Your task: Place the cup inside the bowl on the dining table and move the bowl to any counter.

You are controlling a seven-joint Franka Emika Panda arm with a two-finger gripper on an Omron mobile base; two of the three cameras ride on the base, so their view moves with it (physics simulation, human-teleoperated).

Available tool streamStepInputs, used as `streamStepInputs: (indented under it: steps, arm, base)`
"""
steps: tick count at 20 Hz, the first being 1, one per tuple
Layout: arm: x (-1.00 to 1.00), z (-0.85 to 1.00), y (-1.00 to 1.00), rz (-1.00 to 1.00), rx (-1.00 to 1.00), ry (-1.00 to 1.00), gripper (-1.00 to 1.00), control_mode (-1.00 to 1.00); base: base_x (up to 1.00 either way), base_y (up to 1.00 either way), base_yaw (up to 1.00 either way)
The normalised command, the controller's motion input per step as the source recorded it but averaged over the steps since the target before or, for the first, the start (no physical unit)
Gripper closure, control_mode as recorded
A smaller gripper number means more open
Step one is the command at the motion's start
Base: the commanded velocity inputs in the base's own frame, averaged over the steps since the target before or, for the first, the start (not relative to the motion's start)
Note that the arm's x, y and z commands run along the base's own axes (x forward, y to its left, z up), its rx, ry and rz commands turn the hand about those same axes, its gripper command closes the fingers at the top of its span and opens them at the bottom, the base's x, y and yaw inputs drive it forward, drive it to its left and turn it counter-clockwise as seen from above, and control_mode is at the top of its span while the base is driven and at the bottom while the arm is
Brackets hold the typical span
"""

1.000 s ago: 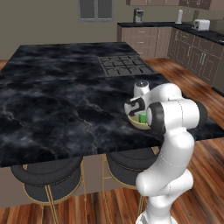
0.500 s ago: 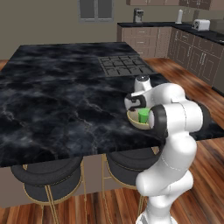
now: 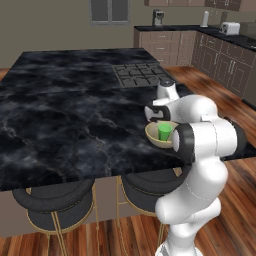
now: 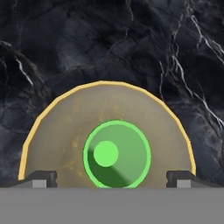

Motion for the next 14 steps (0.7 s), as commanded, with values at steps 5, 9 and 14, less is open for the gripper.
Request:
streamStepInputs:
  steps: [5, 9, 14]
  arm:
    - [-0.14, 0.16, -0.27, -0.08, 0.0, 0.0, -1.0, -1.0]
    - [-0.09, 0.04, -0.32, -0.11, 0.01, 0.0, -1.0, -1.0]
    - [-0.09, 0.07, -0.35, -0.1, 0.05, 0.0, -1.0, -1.0]
  base:
    - [0.0, 0.0, 0.0]
    - [0.0, 0.0, 0.0]
    - [0.0, 0.0, 0.0]
